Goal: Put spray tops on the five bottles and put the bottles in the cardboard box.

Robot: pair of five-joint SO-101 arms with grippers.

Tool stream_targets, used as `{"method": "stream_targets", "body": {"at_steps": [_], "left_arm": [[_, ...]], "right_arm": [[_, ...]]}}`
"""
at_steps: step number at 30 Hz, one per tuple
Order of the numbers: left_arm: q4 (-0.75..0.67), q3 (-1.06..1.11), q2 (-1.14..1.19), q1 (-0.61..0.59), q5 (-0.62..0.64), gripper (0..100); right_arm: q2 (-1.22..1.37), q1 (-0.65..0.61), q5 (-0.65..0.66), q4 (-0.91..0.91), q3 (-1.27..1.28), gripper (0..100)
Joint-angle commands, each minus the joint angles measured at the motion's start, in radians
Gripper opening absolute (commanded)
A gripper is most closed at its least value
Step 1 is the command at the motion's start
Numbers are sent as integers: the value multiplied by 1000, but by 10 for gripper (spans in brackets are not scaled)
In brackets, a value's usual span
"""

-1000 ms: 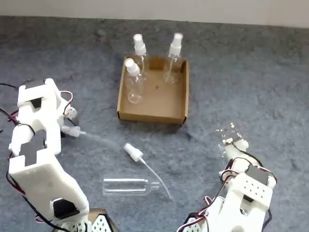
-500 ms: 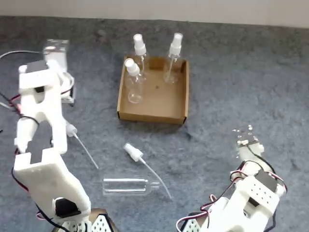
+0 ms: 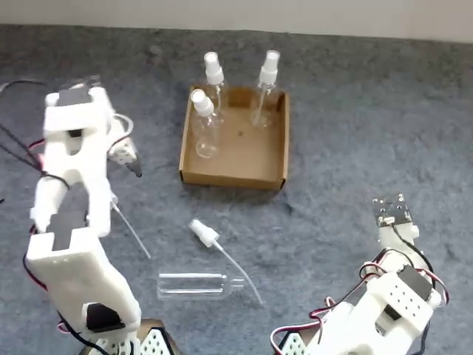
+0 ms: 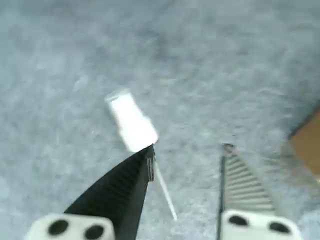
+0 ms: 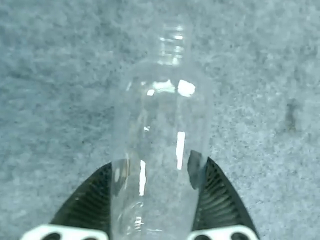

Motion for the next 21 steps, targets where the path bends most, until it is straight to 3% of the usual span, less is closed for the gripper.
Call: {"method": "stream_targets", "body": {"at_steps": [1, 7, 16, 21], "left_arm": [[38, -44, -56, -116, 18, 216], [15, 45, -61, -166, 17, 211], [-331, 335, -53, -186, 18, 209], [-387, 361, -58, -91, -61, 85]], "right_arm": [[-27, -30, 8, -21, -21, 6], [-27, -62, 8, -21, -19, 6], [-27, -58, 8, -21, -18, 6], [-27, -58, 8, -21, -18, 6]]}}
